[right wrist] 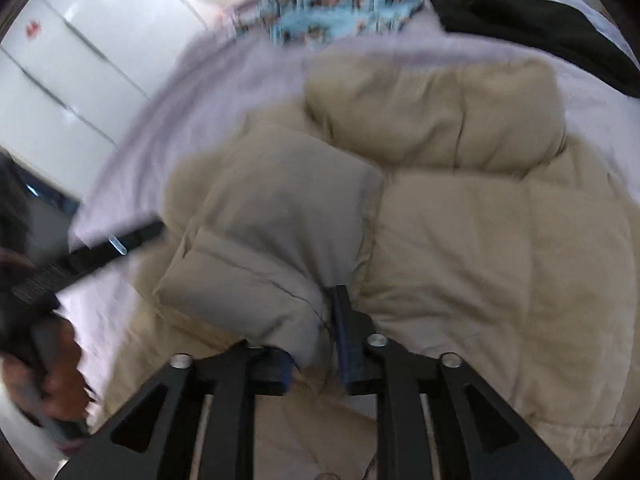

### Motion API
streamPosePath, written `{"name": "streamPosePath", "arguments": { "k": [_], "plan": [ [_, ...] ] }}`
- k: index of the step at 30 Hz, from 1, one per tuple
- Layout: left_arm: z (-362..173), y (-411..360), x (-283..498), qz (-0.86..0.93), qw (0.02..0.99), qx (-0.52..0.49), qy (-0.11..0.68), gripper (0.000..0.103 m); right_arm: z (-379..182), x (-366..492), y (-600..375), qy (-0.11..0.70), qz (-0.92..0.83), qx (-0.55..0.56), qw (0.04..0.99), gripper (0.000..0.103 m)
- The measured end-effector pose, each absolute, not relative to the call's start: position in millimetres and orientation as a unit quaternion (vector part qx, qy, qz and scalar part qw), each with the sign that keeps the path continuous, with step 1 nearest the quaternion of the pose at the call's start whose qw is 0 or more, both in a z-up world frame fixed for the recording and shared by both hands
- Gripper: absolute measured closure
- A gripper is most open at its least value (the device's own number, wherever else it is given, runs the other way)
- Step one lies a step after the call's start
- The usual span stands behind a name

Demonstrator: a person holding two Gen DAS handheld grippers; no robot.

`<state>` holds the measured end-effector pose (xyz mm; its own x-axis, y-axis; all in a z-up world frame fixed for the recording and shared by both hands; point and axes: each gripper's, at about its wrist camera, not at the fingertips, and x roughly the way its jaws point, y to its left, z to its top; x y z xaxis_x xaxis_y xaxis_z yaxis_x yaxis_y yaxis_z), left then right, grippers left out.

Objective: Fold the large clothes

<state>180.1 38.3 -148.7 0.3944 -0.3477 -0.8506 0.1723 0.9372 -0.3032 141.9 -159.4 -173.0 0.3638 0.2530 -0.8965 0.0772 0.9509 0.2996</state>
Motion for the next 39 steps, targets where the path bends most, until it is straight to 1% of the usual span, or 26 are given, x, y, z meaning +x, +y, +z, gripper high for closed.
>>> {"name": "streamPosePath", "arguments": {
  "k": [1, 2, 3, 5, 8, 12, 14, 17, 21, 22, 23, 24, 27, 30, 34, 37, 38, 39],
  "plan": [
    [-149.4, 37.1, 180.1, -0.157, 0.831, -0.076, 0.528, 0.030, -174.3, 138.0, -157.3, 0.565, 0.054, 0.149, 0.810, 0.067],
    [-150.2, 34.7, 179.8, -0.158, 0.831, -0.069, 0.530, 0.030, -173.6, 131.9, -160.2, 0.565, 0.055, 0.154, 0.809, 0.057],
    [-151.4, 31.7, 179.6, -0.161, 0.828, -0.064, 0.533, 0.030, -170.6, 124.8, -164.6, 0.563, 0.058, 0.167, 0.807, 0.041],
    [-152.4, 22.8, 178.0, -0.182, 0.820, -0.061, 0.538, 0.030, -165.4, 110.5, -177.1, 0.559, 0.055, 0.190, 0.806, 0.029],
    [-150.2, 11.3, 173.6, -0.223, 0.806, -0.075, 0.544, 0.030, -159.6, 80.9, -208.8, 0.552, 0.047, 0.244, 0.796, 0.029],
    [-154.2, 0.6, 176.1, -0.285, 0.761, -0.132, 0.568, 0.030, -161.2, 26.4, -263.4, 0.546, 0.000, 0.314, 0.777, 0.029],
    [-161.6, -5.4, 177.1, -0.297, 0.744, -0.132, 0.583, 0.030, -163.5, -1.6, -290.3, 0.535, -0.028, 0.352, 0.768, 0.029],
    [-174.9, -16.3, 175.3, -0.312, 0.722, -0.124, 0.605, 0.030, -173.2, -36.0, -335.0, 0.509, -0.084, 0.419, 0.747, 0.029],
    [-186.1, -35.9, 173.4, -0.327, 0.704, -0.114, 0.620, 0.030, -186.6, -66.1, -384.2, 0.434, -0.111, 0.528, 0.722, 0.029],
    [-185.2, -43.0, 172.4, -0.329, 0.705, -0.105, 0.619, 0.047, -189.3, -67.5, -389.7, 0.424, -0.111, 0.541, 0.718, 0.029],
    [-184.5, -50.9, 171.9, -0.330, 0.705, -0.092, 0.621, 0.079, -194.9, -68.2, -398.3, 0.404, -0.109, 0.569, 0.708, 0.029],
    [-185.3, -56.5, 171.5, -0.330, 0.702, -0.082, 0.625, 0.091, -198.3, -67.7, -402.7, 0.391, -0.104, 0.586, 0.702, 0.029],
    [-170.5, -55.0, 166.6, -0.330, 0.720, -0.088, 0.604, 0.092, -211.3, -61.9, -409.6, 0.347, -0.067, 0.653, 0.669, 0.029],
    [-155.8, -28.6, 167.0, -0.311, 0.749, -0.101, 0.577, 0.092, -216.9, -50.3, -404.3, 0.323, -0.028, 0.689, 0.649, 0.029],
    [-169.8, -3.6, 174.7, -0.276, 0.745, -0.104, 0.598, 0.092, -216.9, -27.9, -394.9, 0.333, -0.017, 0.675, 0.658, 0.029],
    [-172.6, -7.6, 167.7, -0.280, 0.744, -0.086, 0.600, 0.092, -212.7, -28.1, -398.0, 0.335, -0.028, 0.665, 0.667, 0.030],
    [-171.7, -13.4, 164.0, -0.283, 0.747, -0.075, 0.597, 0.092, -208.8, -31.0, -401.1, 0.333, -0.037, 0.657, 0.676, 0.039],
    [-172.3, -18.2, 160.4, -0.286, 0.750, -0.064, 0.594, 0.092, -205.9, -32.7, -404.4, 0.337, -0.057, 0.639, 0.689, 0.055]
  ]
}}
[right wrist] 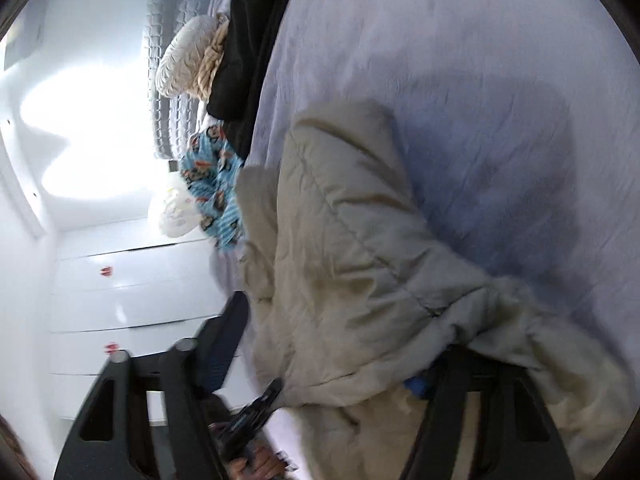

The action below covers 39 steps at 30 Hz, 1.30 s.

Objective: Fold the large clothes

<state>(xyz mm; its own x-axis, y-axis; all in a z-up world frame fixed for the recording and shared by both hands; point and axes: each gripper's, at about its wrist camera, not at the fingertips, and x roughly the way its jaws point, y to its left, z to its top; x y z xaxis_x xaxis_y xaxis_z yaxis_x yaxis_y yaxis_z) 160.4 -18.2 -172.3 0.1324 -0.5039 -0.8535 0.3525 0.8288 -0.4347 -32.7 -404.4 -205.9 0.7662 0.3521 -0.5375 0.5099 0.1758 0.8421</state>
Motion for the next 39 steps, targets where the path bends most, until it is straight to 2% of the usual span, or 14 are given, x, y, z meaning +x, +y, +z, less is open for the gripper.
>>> {"name": "streamPosePath", "arguments": {
  "k": [6, 9, 14, 16, 17, 18, 20, 23, 26, 33, 34, 35, 36, 39],
  "plan": [
    [-202.6, -41.2, 157.8, -0.282, 0.747, -0.049, 0.600, 0.092, -242.3, -59.8, -434.8, 0.360, -0.109, 0.635, 0.674, 0.086],
    [-201.0, -35.6, 155.1, -0.275, 0.752, -0.043, 0.598, 0.091, -250.1, -63.1, -436.0, 0.367, -0.114, 0.628, 0.676, 0.088],
    [-183.9, -26.2, 159.2, -0.236, 0.775, -0.021, 0.586, 0.062, -242.3, -59.8, -430.8, 0.382, -0.120, 0.606, 0.687, 0.087],
    [-176.0, -15.9, 162.6, -0.216, 0.788, -0.006, 0.576, 0.049, -235.1, -57.1, -429.2, 0.390, -0.120, 0.604, 0.684, 0.082],
    [-169.4, -11.4, 162.8, -0.205, 0.798, 0.002, 0.567, 0.049, -227.8, -52.2, -425.1, 0.400, -0.122, 0.598, 0.684, 0.075],
    [-164.8, -6.8, 164.0, -0.203, 0.801, 0.005, 0.563, 0.049, -218.1, -51.8, -420.5, 0.415, -0.124, 0.581, 0.689, 0.057],
    [-152.8, -1.9, 165.7, -0.205, 0.807, 0.000, 0.554, 0.049, -194.1, -52.1, -406.2, 0.442, -0.129, 0.528, 0.714, 0.034],
    [-137.2, -4.6, 166.0, -0.227, 0.810, -0.007, 0.540, 0.049, -133.9, -52.7, -377.7, 0.443, -0.126, 0.390, 0.797, 0.034],
    [-131.9, -31.1, 167.5, -0.262, 0.803, -0.003, 0.535, 0.049, -109.6, -41.7, -385.9, 0.419, -0.140, 0.348, 0.827, 0.033],
    [-155.2, -78.8, 180.6, -0.262, 0.801, 0.019, 0.538, 0.049, -211.5, 2.6, -482.3, 0.354, -0.113, 0.628, 0.684, 0.034],
    [-161.8, -79.6, 182.8, -0.256, 0.802, 0.025, 0.540, 0.049, -220.4, 8.2, -483.7, 0.345, -0.110, 0.651, 0.667, 0.037],
    [-169.2, -80.6, 185.4, -0.250, 0.801, 0.033, 0.543, 0.049, -225.0, 15.0, -484.0, 0.337, -0.099, 0.661, 0.664, 0.064],
    [-176.9, -83.1, 187.7, -0.243, 0.801, 0.041, 0.546, 0.049, -223.9, 24.9, -482.3, 0.347, -0.093, 0.643, 0.676, 0.081],
    [-194.6, -91.0, 191.1, -0.252, 0.795, 0.054, 0.550, 0.049, -222.9, 40.3, -478.2, 0.408, -0.129, 0.554, 0.714, 0.086]
  ]
}}
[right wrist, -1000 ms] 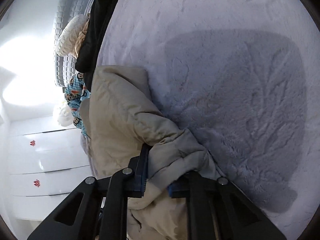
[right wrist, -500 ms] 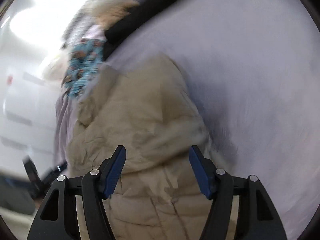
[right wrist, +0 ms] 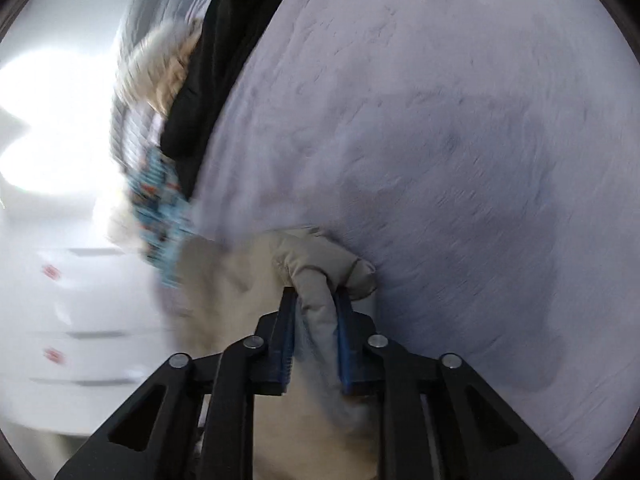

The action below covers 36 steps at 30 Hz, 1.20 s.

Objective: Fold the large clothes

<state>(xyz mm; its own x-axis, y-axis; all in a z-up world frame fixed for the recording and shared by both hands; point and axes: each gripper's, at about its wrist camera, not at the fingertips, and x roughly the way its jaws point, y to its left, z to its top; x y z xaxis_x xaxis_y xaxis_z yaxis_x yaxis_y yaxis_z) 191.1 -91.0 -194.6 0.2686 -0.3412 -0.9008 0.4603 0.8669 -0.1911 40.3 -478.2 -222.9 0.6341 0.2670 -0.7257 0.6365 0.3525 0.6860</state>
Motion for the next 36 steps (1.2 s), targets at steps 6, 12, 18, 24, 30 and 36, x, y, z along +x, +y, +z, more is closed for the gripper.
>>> {"name": "streamPosePath", "arguments": {
  "k": [6, 12, 18, 24, 30, 36],
  "plan": [
    [-204.0, -102.1, 193.1, -0.253, 0.796, 0.080, 0.543, 0.049, -234.1, 31.9, -487.7, 0.428, -0.180, 0.495, 0.735, 0.089],
    [-168.7, -72.4, 169.3, -0.233, 0.823, 0.103, 0.508, 0.049, -176.0, 8.5, -453.1, 0.435, -0.222, 0.380, 0.786, 0.089],
    [-187.2, -51.8, 144.5, -0.209, 0.809, 0.110, 0.538, 0.049, -155.7, -17.0, -396.4, 0.456, -0.184, 0.307, 0.815, 0.089],
    [-196.0, -51.6, 135.4, -0.199, 0.814, 0.117, 0.533, 0.049, -185.4, -15.8, -378.7, 0.503, -0.176, 0.263, 0.805, 0.089],
    [-184.8, -46.3, 130.0, -0.178, 0.816, 0.122, 0.536, 0.049, -172.0, -20.7, -379.1, 0.498, -0.181, 0.269, 0.804, 0.085],
    [-177.5, -46.4, 119.8, -0.169, 0.813, 0.129, 0.543, 0.049, -164.2, -31.0, -372.0, 0.500, -0.184, 0.287, 0.796, 0.085]
  ]
}}
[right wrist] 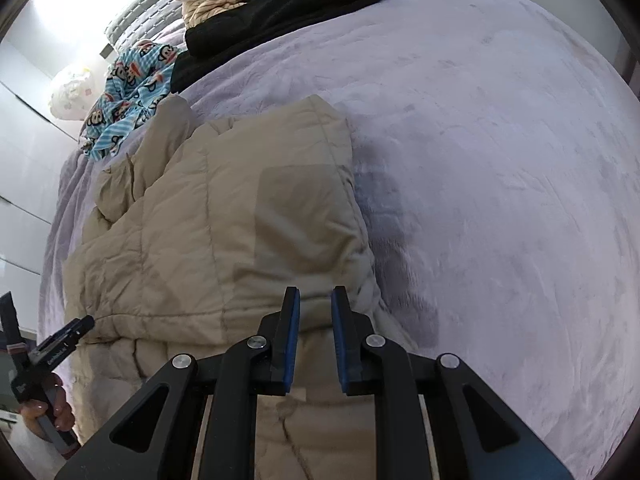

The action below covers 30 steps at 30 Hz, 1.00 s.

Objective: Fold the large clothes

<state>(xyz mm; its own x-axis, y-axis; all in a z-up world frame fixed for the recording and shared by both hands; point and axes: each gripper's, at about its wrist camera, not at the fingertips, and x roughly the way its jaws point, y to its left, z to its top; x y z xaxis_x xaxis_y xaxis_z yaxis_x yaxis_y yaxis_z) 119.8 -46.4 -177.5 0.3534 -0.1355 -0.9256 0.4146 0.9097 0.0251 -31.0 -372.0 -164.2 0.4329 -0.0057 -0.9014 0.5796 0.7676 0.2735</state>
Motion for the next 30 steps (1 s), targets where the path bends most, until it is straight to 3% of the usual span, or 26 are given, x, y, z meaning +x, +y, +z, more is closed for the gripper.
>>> {"name": "streamPosePath", "arguments": {
  "k": [2, 3, 4, 5, 11, 13, 21, 28, 30],
  "plan": [
    [-174.7, -47.0, 116.5, -0.164, 0.813, 0.132, 0.543, 0.048, -164.1, -34.3, -369.9, 0.502, -0.184, 0.291, 0.794, 0.085],
    [-173.2, -47.5, 114.0, -0.164, 0.814, 0.132, 0.542, 0.043, -164.3, -36.9, -368.6, 0.504, -0.183, 0.295, 0.791, 0.085],
    [-171.5, -47.3, 111.8, -0.162, 0.815, 0.130, 0.541, 0.016, -164.6, -37.8, -367.6, 0.506, -0.182, 0.297, 0.789, 0.085],
    [-169.0, -46.4, 109.3, -0.158, 0.819, 0.128, 0.536, 0.000, -165.0, -40.0, -366.0, 0.509, -0.180, 0.301, 0.786, 0.085],
    [-159.9, -49.9, 94.3, -0.154, 0.821, 0.142, 0.531, 0.001, -165.4, -48.1, -358.0, 0.515, -0.166, 0.309, 0.782, 0.083],
    [-158.4, -50.1, 88.8, -0.151, 0.819, 0.146, 0.533, 0.001, -167.0, -51.1, -355.8, 0.520, -0.160, 0.315, 0.778, 0.076],
    [-158.8, -49.3, 64.3, -0.120, 0.812, 0.148, 0.552, 0.001, -162.2, -64.6, -340.5, 0.530, -0.129, 0.309, 0.779, 0.025],
    [-156.3, -41.6, 33.8, -0.106, 0.804, 0.149, 0.566, 0.001, -169.3, -79.3, -321.6, 0.548, -0.100, 0.309, 0.771, 0.022],
    [-155.6, -39.2, 26.5, -0.105, 0.801, 0.151, 0.570, 0.001, -171.1, -84.5, -318.4, 0.548, -0.096, 0.322, 0.766, 0.009]
  ]
}}
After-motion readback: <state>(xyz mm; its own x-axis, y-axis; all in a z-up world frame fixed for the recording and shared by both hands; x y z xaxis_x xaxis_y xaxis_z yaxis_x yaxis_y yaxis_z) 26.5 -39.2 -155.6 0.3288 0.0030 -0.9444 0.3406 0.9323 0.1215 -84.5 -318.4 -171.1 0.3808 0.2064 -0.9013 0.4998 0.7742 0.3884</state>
